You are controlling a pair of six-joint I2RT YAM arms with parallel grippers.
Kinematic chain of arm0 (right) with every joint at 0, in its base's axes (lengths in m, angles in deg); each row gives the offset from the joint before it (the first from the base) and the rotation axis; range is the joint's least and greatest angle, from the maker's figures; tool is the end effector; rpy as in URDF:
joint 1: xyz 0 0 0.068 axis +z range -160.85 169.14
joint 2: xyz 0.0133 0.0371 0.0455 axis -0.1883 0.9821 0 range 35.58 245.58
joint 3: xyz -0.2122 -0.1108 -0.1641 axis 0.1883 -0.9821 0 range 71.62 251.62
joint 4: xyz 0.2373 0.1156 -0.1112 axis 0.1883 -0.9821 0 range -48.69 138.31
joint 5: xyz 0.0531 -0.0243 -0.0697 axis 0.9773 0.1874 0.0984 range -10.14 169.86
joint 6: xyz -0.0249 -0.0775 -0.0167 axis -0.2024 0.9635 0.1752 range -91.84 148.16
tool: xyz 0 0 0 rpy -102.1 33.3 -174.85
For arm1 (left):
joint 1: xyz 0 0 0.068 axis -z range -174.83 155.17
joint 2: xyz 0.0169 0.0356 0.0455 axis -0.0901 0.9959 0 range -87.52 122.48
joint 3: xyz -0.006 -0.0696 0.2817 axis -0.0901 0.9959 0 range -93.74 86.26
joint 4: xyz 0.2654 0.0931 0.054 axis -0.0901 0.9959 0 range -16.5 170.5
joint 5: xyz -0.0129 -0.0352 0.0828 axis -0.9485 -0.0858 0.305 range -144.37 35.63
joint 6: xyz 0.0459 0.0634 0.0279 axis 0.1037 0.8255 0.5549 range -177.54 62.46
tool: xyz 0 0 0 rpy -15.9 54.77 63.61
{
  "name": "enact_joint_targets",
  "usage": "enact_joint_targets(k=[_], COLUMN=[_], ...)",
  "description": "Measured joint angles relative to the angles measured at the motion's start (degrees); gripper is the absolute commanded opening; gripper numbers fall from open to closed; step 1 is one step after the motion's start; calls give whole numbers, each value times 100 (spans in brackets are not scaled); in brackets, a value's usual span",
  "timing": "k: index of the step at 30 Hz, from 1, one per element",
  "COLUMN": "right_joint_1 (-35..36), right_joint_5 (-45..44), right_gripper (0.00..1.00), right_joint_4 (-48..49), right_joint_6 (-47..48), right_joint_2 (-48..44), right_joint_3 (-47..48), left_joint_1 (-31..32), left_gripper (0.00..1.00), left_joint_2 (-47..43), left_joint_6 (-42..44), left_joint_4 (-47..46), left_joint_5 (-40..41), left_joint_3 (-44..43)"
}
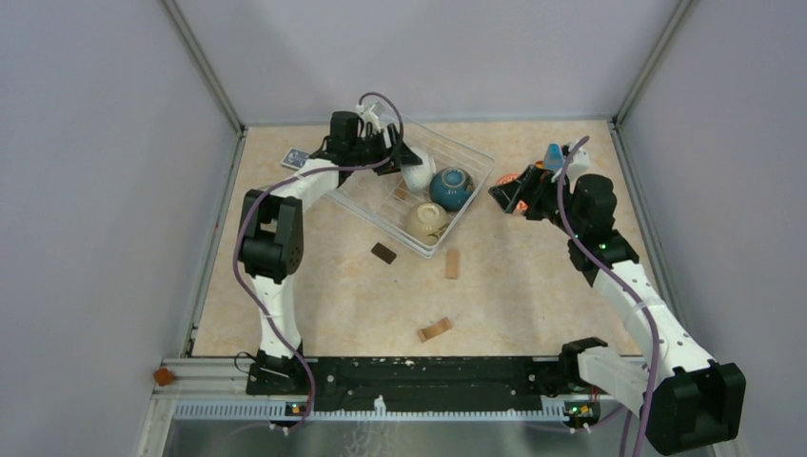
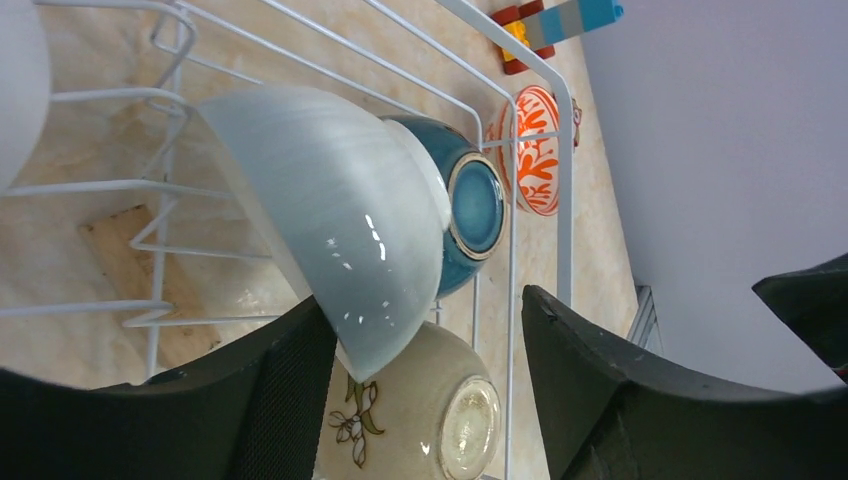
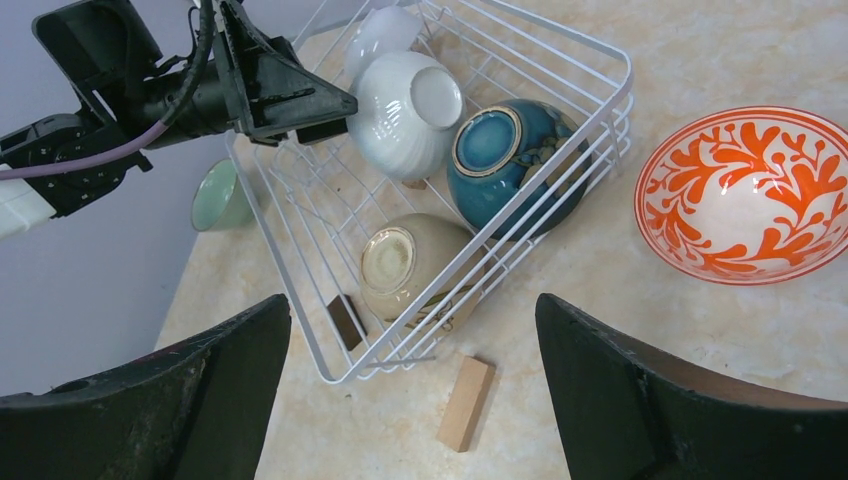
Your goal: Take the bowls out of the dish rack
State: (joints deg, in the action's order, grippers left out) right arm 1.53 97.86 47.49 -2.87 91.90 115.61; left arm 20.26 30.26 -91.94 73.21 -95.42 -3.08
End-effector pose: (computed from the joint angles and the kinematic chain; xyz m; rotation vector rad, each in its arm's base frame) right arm 0.2696 0.0822 0.3162 0.0703 1.8645 0.8155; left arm 0.5015 -0.1845 0.2258 0.1134 2.1704 -1.2530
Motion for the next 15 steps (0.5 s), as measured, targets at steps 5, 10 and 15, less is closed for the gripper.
enact_joint_targets(k=[5, 10, 15], right_joint_1=[0, 0, 0], right_joint_5=[-2, 0, -2], right_gripper=[91, 91, 91], right_joint_4=[0, 0, 0], right_joint_6=[0, -2, 0], right_joint_2=[0, 0, -2], right_joint_3=[0, 0, 0], left_joint_1=[39, 44, 68], left_gripper=[64, 72, 77], left_joint_2=[0, 15, 101], left_joint_6=[-68, -63, -2], left_joint_4=[-98, -129, -111], left_joint_5=[-179, -184, -114], left_joint_3=[2, 24, 26])
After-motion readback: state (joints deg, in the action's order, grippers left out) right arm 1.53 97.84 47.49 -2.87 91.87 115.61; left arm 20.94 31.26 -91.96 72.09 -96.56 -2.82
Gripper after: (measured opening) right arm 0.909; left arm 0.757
